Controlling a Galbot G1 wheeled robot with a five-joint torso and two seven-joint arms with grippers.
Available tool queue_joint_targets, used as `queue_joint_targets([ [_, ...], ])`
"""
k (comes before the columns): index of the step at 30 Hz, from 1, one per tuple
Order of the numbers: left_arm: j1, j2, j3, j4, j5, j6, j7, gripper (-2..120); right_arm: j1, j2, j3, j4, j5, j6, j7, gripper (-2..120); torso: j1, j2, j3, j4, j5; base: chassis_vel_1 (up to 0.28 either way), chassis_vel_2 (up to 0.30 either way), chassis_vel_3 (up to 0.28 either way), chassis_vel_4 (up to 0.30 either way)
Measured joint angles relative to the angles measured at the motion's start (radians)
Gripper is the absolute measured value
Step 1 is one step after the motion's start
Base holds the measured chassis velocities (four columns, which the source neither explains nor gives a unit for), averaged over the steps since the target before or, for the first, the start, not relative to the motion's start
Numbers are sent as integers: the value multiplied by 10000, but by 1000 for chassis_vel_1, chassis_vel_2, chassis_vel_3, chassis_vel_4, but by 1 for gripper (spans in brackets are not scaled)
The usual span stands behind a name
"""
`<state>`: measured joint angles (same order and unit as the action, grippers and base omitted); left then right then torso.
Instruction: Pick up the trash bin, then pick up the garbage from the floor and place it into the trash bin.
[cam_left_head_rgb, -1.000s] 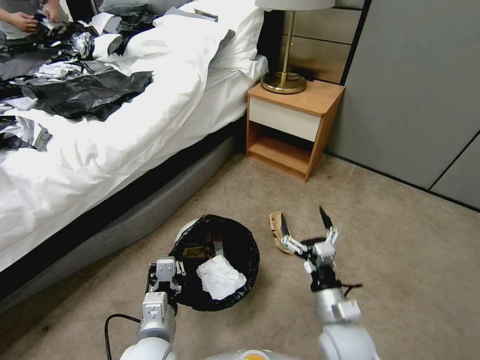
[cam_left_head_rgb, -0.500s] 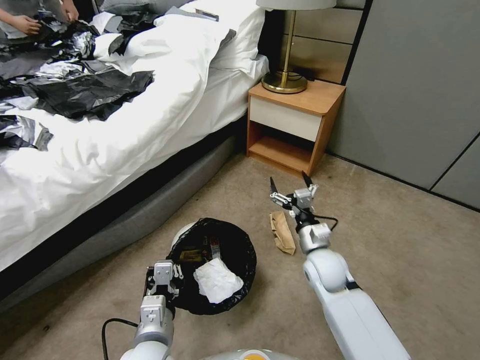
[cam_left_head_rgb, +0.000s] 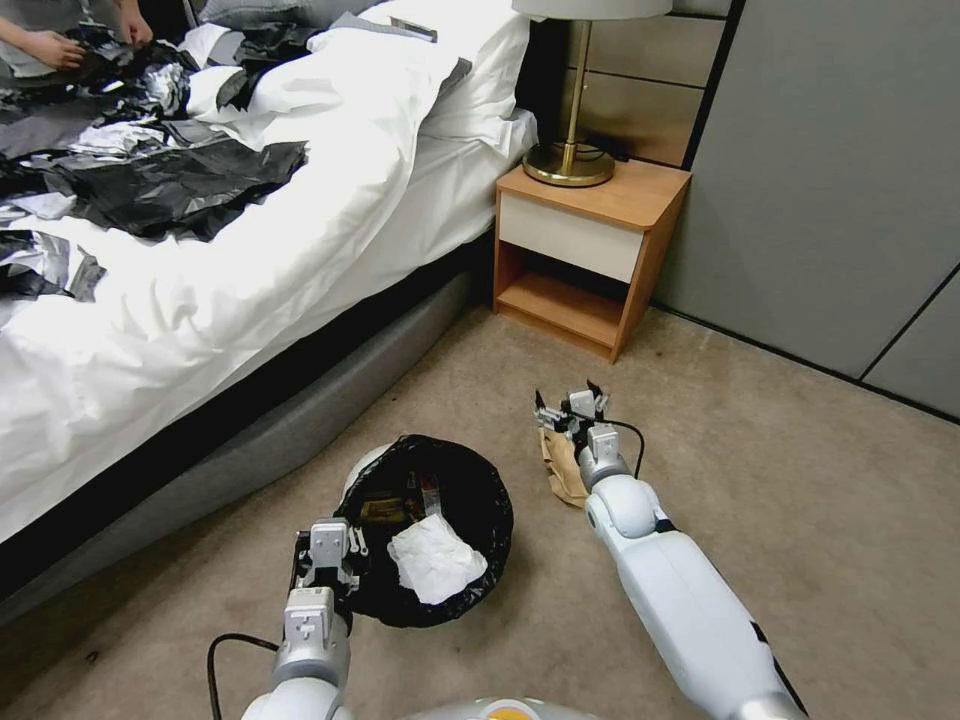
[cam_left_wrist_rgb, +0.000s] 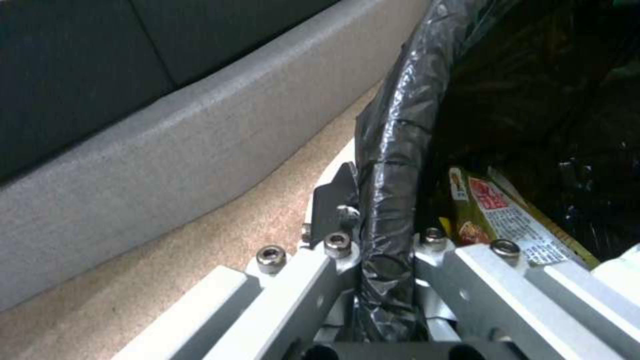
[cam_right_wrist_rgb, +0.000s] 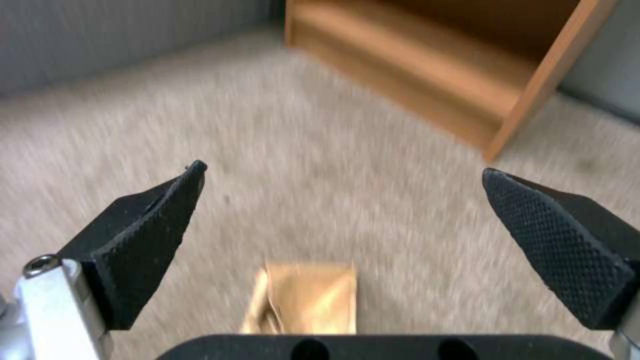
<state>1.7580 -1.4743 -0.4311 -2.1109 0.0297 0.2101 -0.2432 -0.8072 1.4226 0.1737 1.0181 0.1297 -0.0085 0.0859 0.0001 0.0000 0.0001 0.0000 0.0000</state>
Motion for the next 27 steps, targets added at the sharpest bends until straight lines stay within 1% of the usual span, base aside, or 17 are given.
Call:
queue_joint_targets([
  [1, 26, 5, -7, 0, -2, 0, -1, 0, 160, -2, -12, -333, -30, -107, -181, 100, 0, 0, 0, 0, 0, 0, 0, 0, 0],
  [2, 26, 5, -7, 0, -2, 0, -1, 0, 160, -2, -12, -333, -30, -107, -181, 100, 0, 0, 0, 0, 0, 0, 0, 0, 0],
  [4, 57, 12, -32, 0, -10, -3, -4, 0, 391, 1, -10, -807, -100, -251, -391, 100, 0, 0, 0, 0, 0, 0, 0, 0, 0],
  [5, 57, 12, -32, 0, -10, -3, -4, 0, 391, 1, -10, -807, -100, -251, -391, 100, 0, 0, 0, 0, 0, 0, 0, 0, 0],
  [7, 66, 11, -36, -2, -14, -10, -7, 0, 562, 36, 89, -1274, -145, -377, -530, 100, 0, 0, 0, 1, 0, 0, 0, 0, 0],
  [9, 59, 4, -32, -2, -14, -11, -10, 0, 560, 37, 130, -1428, -174, -423, -577, 100, 0, 0, 0, 0, 1, 0, 0, 0, 0],
  [13, 43, -12, -14, -2, -9, -12, -11, 0, 446, 27, 176, -1504, -216, -524, -664, 100, 0, 0, -1, 0, 0, 0, 0, 0, 0],
  [18, 17, -25, 20, -2, 18, -14, -12, 0, -70, -2, 244, -1590, -316, -563, -880, 100, 0, 0, 0, -2, 0, 0, 0, 0, 0],
  [27, 88, -25, 17, -25, 23, -31, -12, 0, -168, 189, 246, -1832, -222, -228, -1252, 100, 0, 0, -1, 0, -1, 0, 0, 0, 0],
])
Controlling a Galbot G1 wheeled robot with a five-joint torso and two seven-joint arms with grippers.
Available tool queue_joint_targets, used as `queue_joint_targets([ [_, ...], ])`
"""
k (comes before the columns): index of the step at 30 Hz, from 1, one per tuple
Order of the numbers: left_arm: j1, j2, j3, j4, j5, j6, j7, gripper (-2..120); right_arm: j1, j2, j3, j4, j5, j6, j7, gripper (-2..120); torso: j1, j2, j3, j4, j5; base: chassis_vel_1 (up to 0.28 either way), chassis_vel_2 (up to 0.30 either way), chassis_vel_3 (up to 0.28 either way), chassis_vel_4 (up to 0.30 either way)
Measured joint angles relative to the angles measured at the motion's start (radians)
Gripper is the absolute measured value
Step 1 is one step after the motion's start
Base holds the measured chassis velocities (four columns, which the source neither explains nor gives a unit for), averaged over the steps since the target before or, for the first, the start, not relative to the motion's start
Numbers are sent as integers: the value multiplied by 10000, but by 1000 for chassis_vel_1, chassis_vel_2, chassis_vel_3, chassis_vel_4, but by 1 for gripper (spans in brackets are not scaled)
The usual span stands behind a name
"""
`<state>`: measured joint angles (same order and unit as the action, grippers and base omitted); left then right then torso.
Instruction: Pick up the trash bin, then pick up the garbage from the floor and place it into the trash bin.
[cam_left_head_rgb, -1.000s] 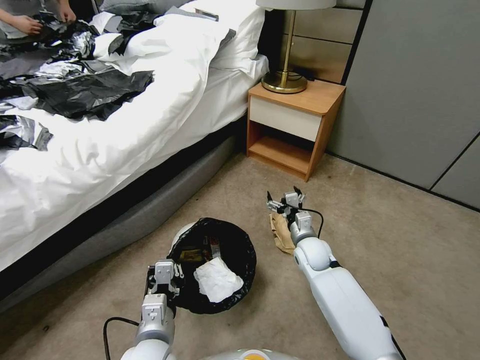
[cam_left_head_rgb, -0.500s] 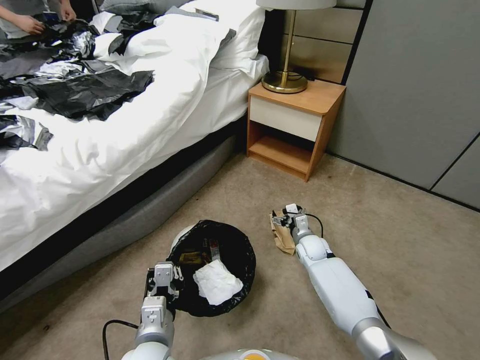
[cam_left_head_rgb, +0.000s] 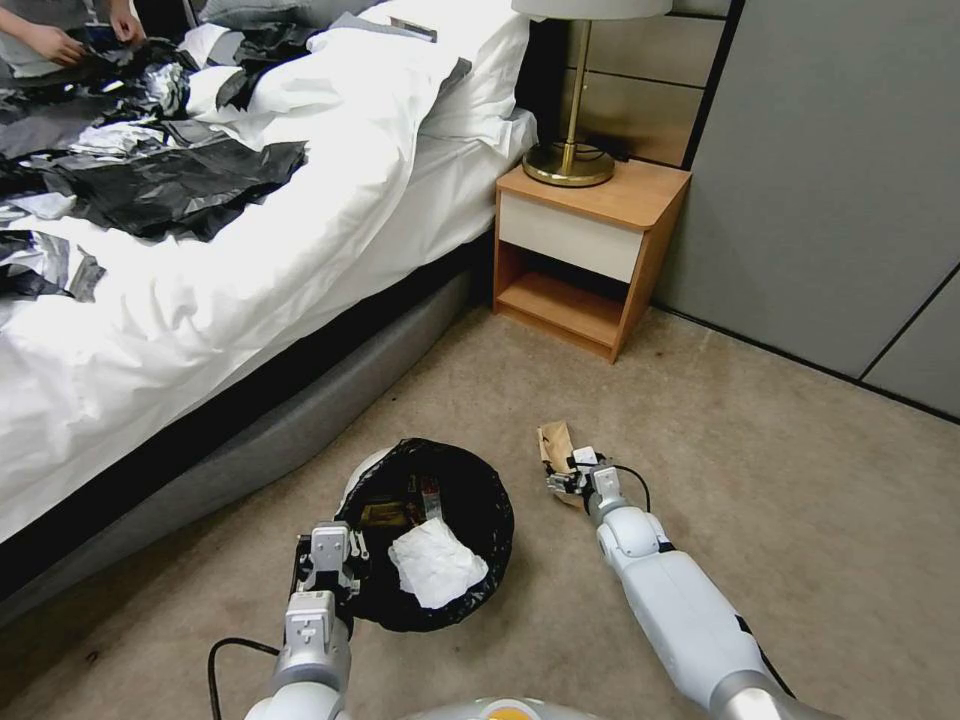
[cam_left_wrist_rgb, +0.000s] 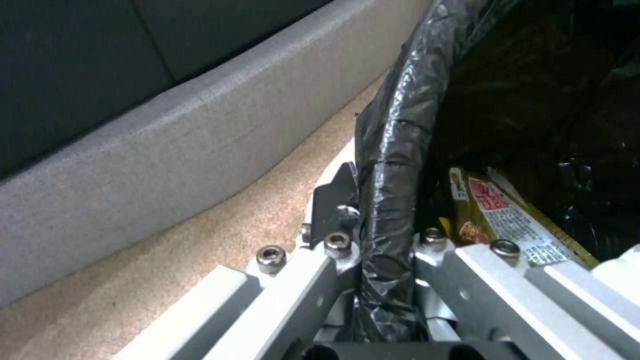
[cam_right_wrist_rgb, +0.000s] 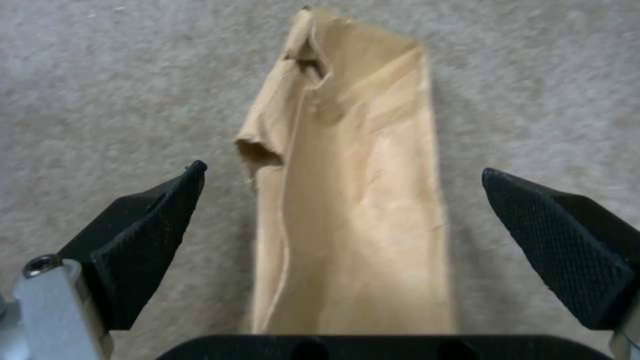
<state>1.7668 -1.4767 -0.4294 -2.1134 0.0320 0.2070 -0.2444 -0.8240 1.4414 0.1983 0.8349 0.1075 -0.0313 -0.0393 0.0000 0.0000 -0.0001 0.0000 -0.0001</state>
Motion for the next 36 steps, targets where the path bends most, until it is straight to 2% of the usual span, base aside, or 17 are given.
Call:
queue_joint_targets([
  [7, 107, 26, -11, -77, 3, -30, 0, 0, 82, 203, 7, -489, -182, 244, -120, 100, 0, 0, 0, 1, 1, 0, 0, 0, 0],
  [10, 125, 35, -13, -89, 6, -33, 0, 0, 100, 243, 41, -671, -213, 372, -133, 94, 0, 0, 0, 0, 0, 0, 0, 0, 0],
  [13, 143, 42, -4, -102, 28, -37, 1, 0, 100, 244, 76, -805, -238, 510, -155, 80, 0, 0, 0, 0, 0, 0, 0, 0, 0],
  [15, 142, 45, -2, -103, 31, -37, 2, 0, 100, 239, 85, -823, -238, 529, -155, 76, 0, 0, 0, -1, 0, 0, 0, 0, 0],
  [17, 133, 57, -1, -112, 34, -38, 2, 0, 101, 203, 108, -848, -238, 593, -152, 66, 0, 0, 0, 0, 1, 0, 0, 0, 0],
  [18, 133, 57, -1, -112, 34, -38, 2, 0, 101, 203, 108, -848, -238, 593, -152, 66, 0, 0, 0, 0, 1, 0, 0, 0, 0],
  [21, 121, 67, 0, -119, 34, -38, 2, 0, 107, 142, 126, -845, -224, 651, -145, 52, 1, 0, 0, 0, 1, 0, 0, 0, 0],
  [22, 121, 67, 0, -119, 34, -38, 2, 0, 107, 142, 126, -845, -224, 651, -145, 52, 1, 0, 0, 0, 1, 0, 0, 0, 0],
  [25, 100, 68, 0, -123, 34, -37, 4, 0, 129, 114, 152, -808, -189, 686, -124, 36, 0, 0, 0, 0, 1, 0, 0, 0, 0],
  [28, 93, 66, 0, -127, 34, -38, 4, 0, 139, 107, 162, -786, -174, 703, -110, 30, 0, 0, 0, 0, 1, 0, 0, 0, 0],
  [29, 91, 65, -1, -127, 34, -37, 5, 0, 139, 98, 174, -760, -164, 718, -98, 21, 0, 0, 0, 0, 1, 0, 0, 0, 0],
  [32, 91, 65, -3, -127, 33, -38, 5, 0, 139, 89, 176, -740, -162, 723, -89, 18, 0, 0, 0, 0, 2, 0, 0, 0, 0],
  [34, 86, 59, -6, -129, 30, -38, 5, 0, 98, 43, 190, -645, -158, 754, -70, 3, 0, 0, 0, 0, 1, 0, 0, 0, 0],
  [36, 79, 58, -6, -131, 30, -38, 6, 0, 78, 20, 194, -601, -156, 760, -66, 0, 0, 0, 0, 0, 1, 0, 0, 0, 0],
])
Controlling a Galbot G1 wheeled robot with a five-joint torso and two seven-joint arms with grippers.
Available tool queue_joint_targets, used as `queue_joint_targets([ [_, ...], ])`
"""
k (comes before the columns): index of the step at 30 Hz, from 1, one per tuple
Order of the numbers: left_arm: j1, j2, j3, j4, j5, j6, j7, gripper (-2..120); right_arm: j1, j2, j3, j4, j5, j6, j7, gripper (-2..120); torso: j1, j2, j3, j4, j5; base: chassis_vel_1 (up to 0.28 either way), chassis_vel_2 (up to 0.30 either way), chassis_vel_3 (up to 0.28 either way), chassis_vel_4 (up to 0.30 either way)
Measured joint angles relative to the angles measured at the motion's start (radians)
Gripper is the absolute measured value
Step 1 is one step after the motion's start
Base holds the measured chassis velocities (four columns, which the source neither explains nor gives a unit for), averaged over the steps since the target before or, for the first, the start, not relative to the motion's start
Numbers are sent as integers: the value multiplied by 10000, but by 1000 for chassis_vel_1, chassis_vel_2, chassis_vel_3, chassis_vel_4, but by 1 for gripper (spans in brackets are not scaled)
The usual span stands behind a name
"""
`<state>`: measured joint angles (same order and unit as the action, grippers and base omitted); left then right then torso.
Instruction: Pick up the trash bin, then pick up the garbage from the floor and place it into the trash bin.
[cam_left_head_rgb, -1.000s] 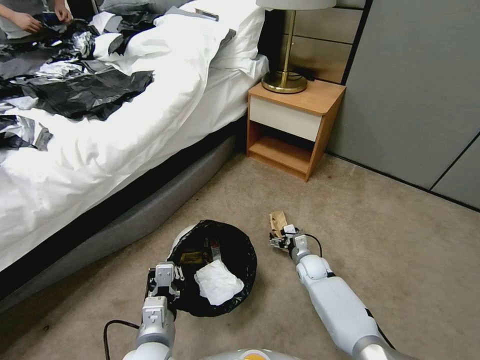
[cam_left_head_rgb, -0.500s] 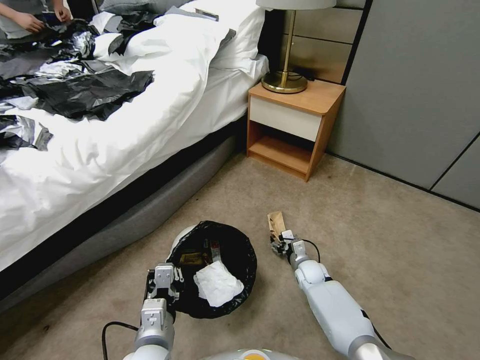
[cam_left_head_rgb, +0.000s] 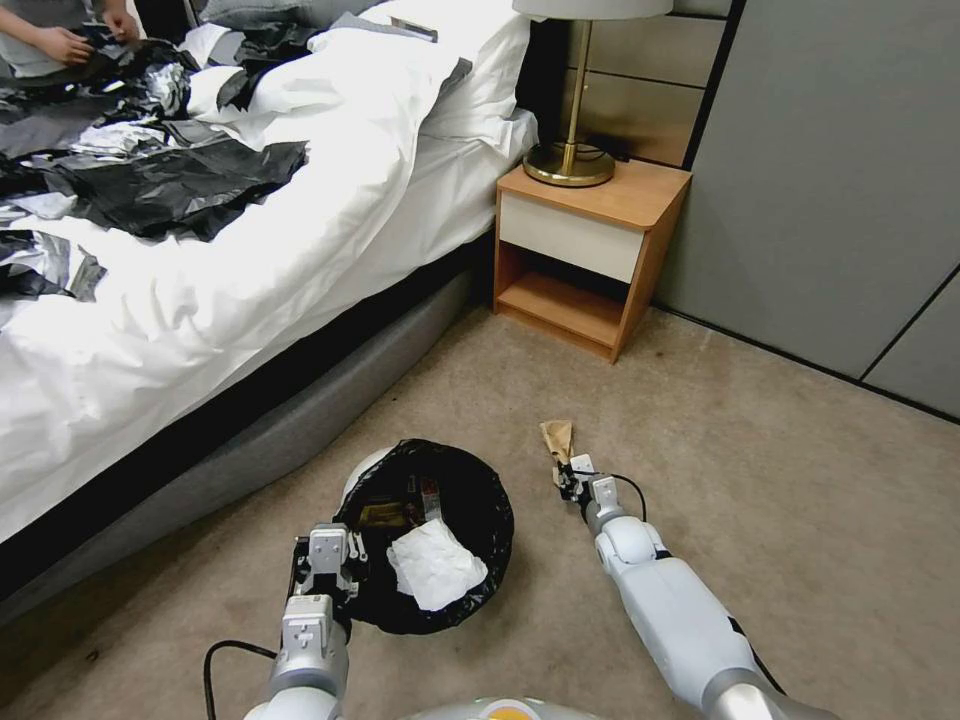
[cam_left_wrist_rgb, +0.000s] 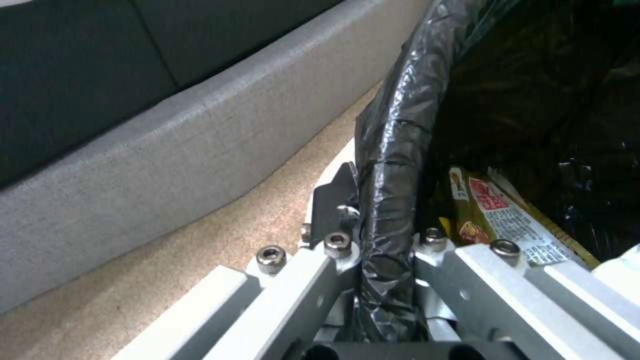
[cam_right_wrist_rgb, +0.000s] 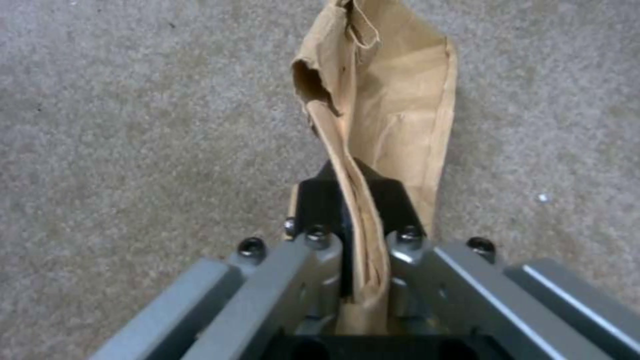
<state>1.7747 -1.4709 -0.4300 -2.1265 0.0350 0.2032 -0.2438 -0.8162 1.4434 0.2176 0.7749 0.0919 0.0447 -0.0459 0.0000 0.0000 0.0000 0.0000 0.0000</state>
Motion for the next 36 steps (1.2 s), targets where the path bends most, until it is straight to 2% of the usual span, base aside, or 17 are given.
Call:
queue_joint_targets([
  [10, -37, -2, 16, -24, 0, 0, 6, 0, -401, -213, 22, 966, 203, 121, 305, 0, 0, -1, 0, 0, 0, 0, 0, 0, 0],
  [13, -47, 9, 28, -29, 0, 1, 9, 0, -928, -408, -17, 2328, 321, 234, 522, 0, 0, 0, 0, 0, 0, 0, 0, 0, 0],
  [14, -47, 9, 28, -29, 0, 1, 9, 0, -928, -408, -17, 2328, 321, 234, 522, 0, 0, 0, 0, 0, 0, 0, 0, 0, 0],
  [16, -47, 13, 69, -26, 12, 4, 15, 0, -1449, -547, -70, 4022, 258, 918, 573, 0, 0, 0, 0, -1, 0, 0, 0, 0, 0],
  [17, -47, 13, 69, -26, 12, 4, 15, 0, -1449, -547, -70, 4022, 258, 918, 573, 0, 0, 0, 0, -1, 0, 0, 0, 0, 0],
  [18, -47, 12, 92, -12, 22, 3, 22, 0, -1702, -608, -107, 4902, 246, 1194, 493, 0, 0, 0, 0, 0, -2, 0, 0, 0, 0],
  [19, -50, 15, 105, 5, 24, 4, 28, 0, -1851, -640, -136, 5405, 272, 1355, 365, 0, 0, 0, 0, 1, 0, 0, 0, 0, 0],
  [20, -63, 15, 120, 40, 27, 9, 35, 0, -2168, -722, -209, 6427, 381, 1715, -108, 0, 0, 0, 0, 0, -1, 0, 0, 0, 0],
  [21, -63, 15, 120, 40, 27, 9, 35, 0, -2168, -722, -209, 6427, 381, 1715, -108, 0, 0, 0, 0, 0, -1, 0, 0, 0, 0],
  [23, -108, 18, 125, 90, 29, 16, 47, 0, -2568, -832, -319, 7612, 436, 2177, -959, 0, 0, 0, 0, 1, 0, 0, 0, 0, 0],
  [24, -108, 18, 125, 90, 29, 16, 47, 0, -2568, -832, -319, 7612, 436, 2177, -959, 0, 0, 0, 0, 1, 0, 0, 0, 0, 0],
  [27, -171, 47, 128, 122, 26, 41, 57, 0, -3433, -1146, -863, 9616, 361, 2889, -2249, 0, 0, 1, -1, 0, 0, 0, 0, 0, 0],
  [28, -171, 47, 128, 122, 26, 41, 57, 0, -3433, -1146, -863, 9616, 361, 2889, -2249, 0, 0, 1, -1, 0, 0, 0, 0, 0, 0],
  [30, -221, 56, 127, 138, 15, 58, 58, 0, -4159, -1414, -1474, 10389, -46, 3223, -2608, 0, 0, 2, -1, -1, -1, 0, 0, 0, 0],
  [36, -294, 53, 127, 166, -12, 72, 59, 0, -5120, -1635, -2111, 10452, -733, 3703, -2893, 0, -1, 1, -1, -2, -1, 0, 0, 0, 0],
])
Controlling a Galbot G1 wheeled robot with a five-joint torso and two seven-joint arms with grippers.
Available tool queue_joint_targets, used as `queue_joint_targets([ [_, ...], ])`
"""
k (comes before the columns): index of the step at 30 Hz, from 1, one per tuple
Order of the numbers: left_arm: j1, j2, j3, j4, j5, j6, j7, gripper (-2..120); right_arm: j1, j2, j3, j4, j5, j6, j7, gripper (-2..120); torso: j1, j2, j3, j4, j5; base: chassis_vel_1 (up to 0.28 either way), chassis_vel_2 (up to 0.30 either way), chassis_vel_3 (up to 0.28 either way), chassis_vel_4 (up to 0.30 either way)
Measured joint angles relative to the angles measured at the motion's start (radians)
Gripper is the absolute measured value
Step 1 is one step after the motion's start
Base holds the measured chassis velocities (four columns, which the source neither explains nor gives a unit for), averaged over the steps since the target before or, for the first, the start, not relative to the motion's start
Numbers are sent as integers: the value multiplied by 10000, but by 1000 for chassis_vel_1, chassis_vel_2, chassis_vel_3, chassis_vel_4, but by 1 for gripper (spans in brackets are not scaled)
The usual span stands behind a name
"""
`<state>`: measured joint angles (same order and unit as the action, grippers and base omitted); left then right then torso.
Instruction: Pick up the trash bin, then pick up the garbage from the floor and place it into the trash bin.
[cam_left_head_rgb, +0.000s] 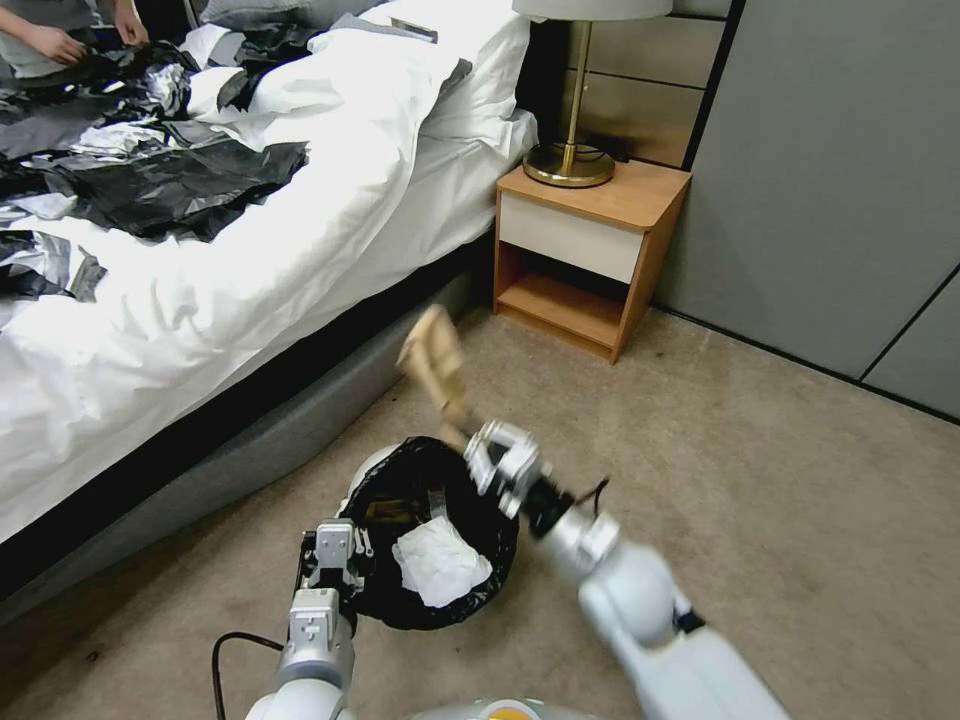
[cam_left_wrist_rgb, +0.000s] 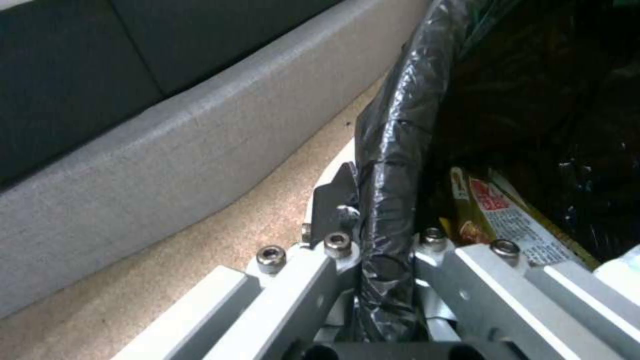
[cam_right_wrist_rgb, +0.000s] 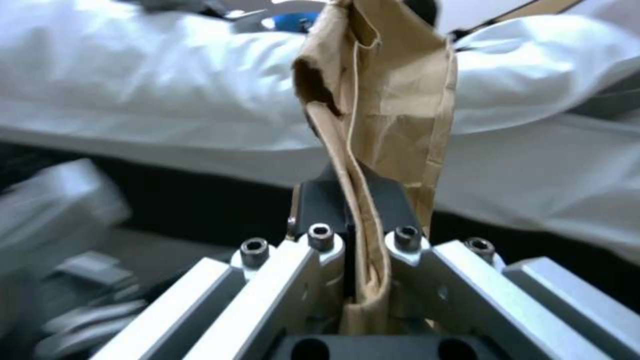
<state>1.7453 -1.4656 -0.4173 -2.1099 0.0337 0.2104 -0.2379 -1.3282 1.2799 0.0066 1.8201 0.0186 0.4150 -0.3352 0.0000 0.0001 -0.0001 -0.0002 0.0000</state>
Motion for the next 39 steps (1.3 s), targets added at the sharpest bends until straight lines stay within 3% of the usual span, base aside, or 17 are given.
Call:
queue_joint_targets([
  [10, -141, 87, -68, -3, -140, 50, 0, 0, -661, -90, 42, -1442, -609, 909, -272, 0, 0, 0, 1, 3, 0, 0, 0, 0, 0],
  [21, -238, 127, -43, -87, -183, 94, 0, 0, -730, -123, 449, -1871, -393, 942, -224, 0, 0, 0, 0, 1, 1, 0, 0, 0, 0],
  [26, -162, 129, -44, -116, -184, 94, -1, 0, -633, -79, 453, -1910, -325, 850, -121, 14, 0, 0, 1, 2, 1, 0, 0, 0, 0],
  [31, -82, 120, -46, -156, -173, 90, -3, 0, -517, -15, 422, -1892, -268, 743, -42, 37, 0, 0, 1, 2, 0, 0, 0, 0, 0],
  [33, -80, 115, -44, -156, -169, 89, -4, 0, -513, -11, 423, -1880, -266, 733, -32, 41, 0, 0, 1, 3, 0, 0, 0, 0, 0],
  [35, -82, 105, -33, -157, -157, 83, -5, 0, -523, -15, 442, -1865, -265, 728, -13, 54, 0, -1, 1, 2, 1, 0, 0, 0, 0],
  [37, -82, 104, -29, -156, -155, 83, -5, 0, -527, -16, 447, -1865, -265, 728, -11, 55, 0, 0, 1, 2, 0, 0, 0, 0, 0],
  [39, -82, 97, -17, -157, -140, 82, -5, 0, -556, -19, 464, -1859, -267, 728, 21, 66, 0, 0, 1, 2, 0, 0, 0, 0, 0],
])
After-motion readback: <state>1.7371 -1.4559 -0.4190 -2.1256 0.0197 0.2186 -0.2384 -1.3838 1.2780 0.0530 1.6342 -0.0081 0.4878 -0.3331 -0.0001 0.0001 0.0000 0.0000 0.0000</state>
